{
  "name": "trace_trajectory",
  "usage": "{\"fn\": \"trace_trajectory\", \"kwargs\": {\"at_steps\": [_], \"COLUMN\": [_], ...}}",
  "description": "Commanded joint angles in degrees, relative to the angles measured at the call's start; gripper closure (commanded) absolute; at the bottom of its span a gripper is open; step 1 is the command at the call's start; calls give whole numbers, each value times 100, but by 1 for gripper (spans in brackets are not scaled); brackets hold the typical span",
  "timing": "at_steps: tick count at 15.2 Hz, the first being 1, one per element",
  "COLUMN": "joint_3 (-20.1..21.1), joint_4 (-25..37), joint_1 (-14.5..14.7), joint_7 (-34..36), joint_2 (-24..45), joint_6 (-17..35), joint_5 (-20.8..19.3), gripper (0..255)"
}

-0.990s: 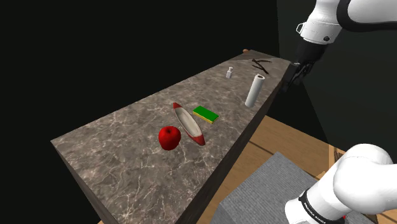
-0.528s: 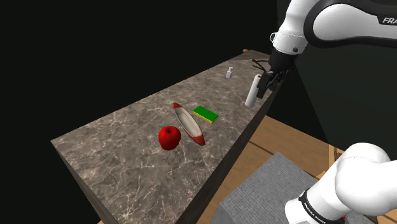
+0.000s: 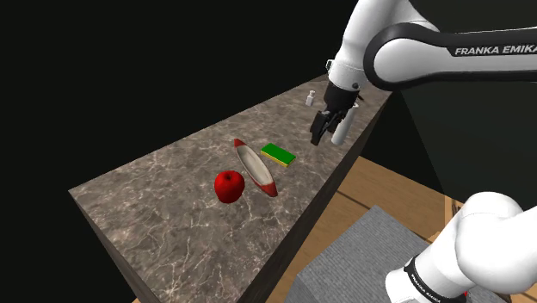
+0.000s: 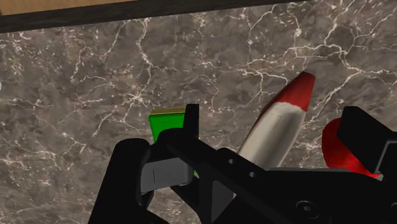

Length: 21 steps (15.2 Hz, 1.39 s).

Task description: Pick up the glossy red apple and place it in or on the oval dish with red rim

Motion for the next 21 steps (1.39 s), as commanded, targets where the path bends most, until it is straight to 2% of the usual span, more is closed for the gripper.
{"fn": "trace_trajectory", "kwargs": {"at_steps": [1,10,19,21], "joint_3": [120,635,1057,1050], "joint_4": [61,677,1728,1685], "joint_1": [86,403,733,742], "joint_7": [53,306,683,710], "joint_2": [319,1774,3328,3422], "joint_6": [322,1421,2143,2276], "joint_5": [54,61,-353,-392], "gripper": [0,0,0,0]}}
